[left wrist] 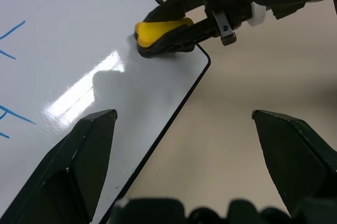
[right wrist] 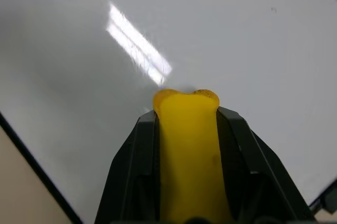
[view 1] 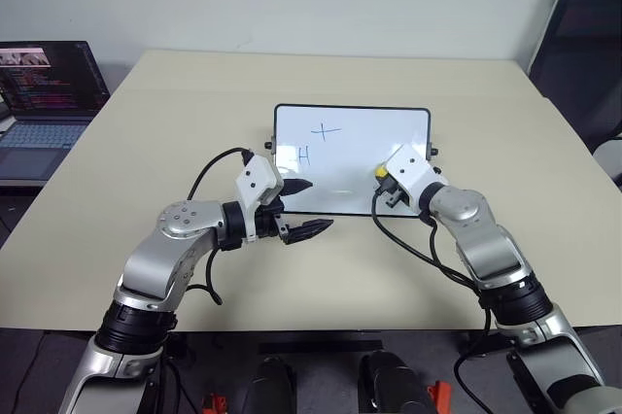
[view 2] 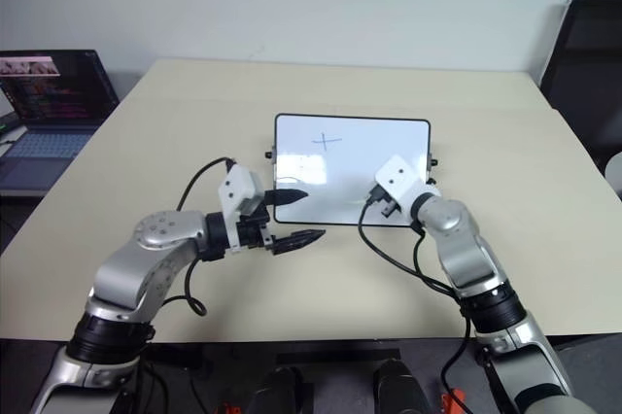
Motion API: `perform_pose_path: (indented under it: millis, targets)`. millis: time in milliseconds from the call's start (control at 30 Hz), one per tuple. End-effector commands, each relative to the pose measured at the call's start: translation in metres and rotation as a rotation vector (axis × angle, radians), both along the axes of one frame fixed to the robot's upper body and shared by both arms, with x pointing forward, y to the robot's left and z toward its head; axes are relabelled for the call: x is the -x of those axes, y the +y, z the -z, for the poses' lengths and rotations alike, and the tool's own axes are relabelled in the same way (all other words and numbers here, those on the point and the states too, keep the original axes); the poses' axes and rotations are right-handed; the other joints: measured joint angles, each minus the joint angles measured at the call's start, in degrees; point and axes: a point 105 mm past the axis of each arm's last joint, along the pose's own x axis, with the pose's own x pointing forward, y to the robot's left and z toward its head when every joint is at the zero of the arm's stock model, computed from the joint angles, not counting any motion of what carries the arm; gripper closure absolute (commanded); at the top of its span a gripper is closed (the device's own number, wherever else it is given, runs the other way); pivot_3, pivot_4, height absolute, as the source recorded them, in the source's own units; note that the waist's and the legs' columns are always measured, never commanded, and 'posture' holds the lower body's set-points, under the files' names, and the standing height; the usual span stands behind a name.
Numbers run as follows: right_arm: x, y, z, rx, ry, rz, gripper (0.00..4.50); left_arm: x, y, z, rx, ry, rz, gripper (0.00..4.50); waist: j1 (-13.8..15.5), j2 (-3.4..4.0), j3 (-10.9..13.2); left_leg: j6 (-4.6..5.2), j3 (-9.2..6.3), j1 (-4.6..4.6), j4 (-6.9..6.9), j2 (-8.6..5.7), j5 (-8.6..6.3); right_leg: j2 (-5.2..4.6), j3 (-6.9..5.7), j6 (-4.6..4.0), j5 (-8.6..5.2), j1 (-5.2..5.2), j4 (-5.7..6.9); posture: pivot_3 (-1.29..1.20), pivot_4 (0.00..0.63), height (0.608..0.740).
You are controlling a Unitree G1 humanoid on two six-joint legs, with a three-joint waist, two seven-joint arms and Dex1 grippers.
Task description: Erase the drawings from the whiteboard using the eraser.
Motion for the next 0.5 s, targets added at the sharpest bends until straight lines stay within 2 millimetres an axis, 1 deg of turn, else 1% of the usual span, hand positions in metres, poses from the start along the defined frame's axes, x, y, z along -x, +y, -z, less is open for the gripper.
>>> perform_pose_path:
  millis: [33, 133, 233, 367, 500]
  targets:
    - [0.003, -0.017, 0.005, 0.005, 0.029, 0.056, 3.38, 0.003, -0.003, -0.012, 0.014, -0.05, 0.017, 0.0, 0.0, 0.0, 0.0, 0.0, 0.0, 0.0, 0.0, 0.0, 0.0, 0.0, 0.0, 0.0, 0.0, 0.0, 0.0, 0.0, 0.15, 0.74]
    - [0.009, -0.023, 0.008, 0.001, 0.045, 0.065, 3.38, 0.003, -0.003, -0.013, 0.018, -0.049, 0.017, 0.0, 0.0, 0.0, 0.0, 0.0, 0.0, 0.0, 0.0, 0.0, 0.0, 0.0, 0.0, -0.01, 0.01, 0.0, 0.01, 0.0, 0.15, 0.74]
    - [0.013, -0.021, 0.005, -0.015, 0.036, 0.059, 3.38, 0.002, -0.002, -0.013, 0.021, -0.047, 0.012, 0.0, 0.0, 0.0, 0.0, 0.0, 0.01, 0.0, -0.01, 0.0, 0.0, 0.0, 0.0, 0.0, 0.01, 0.0, 0.01, 0.0, 0.15, 0.74]
    - [0.014, -0.014, -0.009, -0.045, -0.004, 0.029, 3.38, 0.001, 0.002, -0.014, 0.024, -0.048, -0.008, 0.0, 0.1, 0.0, 0.0, 0.0, 0.01, -0.02, -0.08, 0.01, 0.0, 0.0, -0.02, 0.0, 0.01, -0.03, 0.02, 0.0, 0.15, 0.74]
    - [0.019, -0.008, -0.027, -0.088, -0.061, -0.019, 3.38, -0.001, 0.012, -0.016, 0.037, -0.051, -0.059, 0.0, 0.1, 0.0, 0.0, 0.0, 0.02, -0.05, -0.12, 0.01, 0.0, 0.0, -0.02, 0.01, 0.0, -0.06, 0.0, 0.0, 0.15, 0.74]
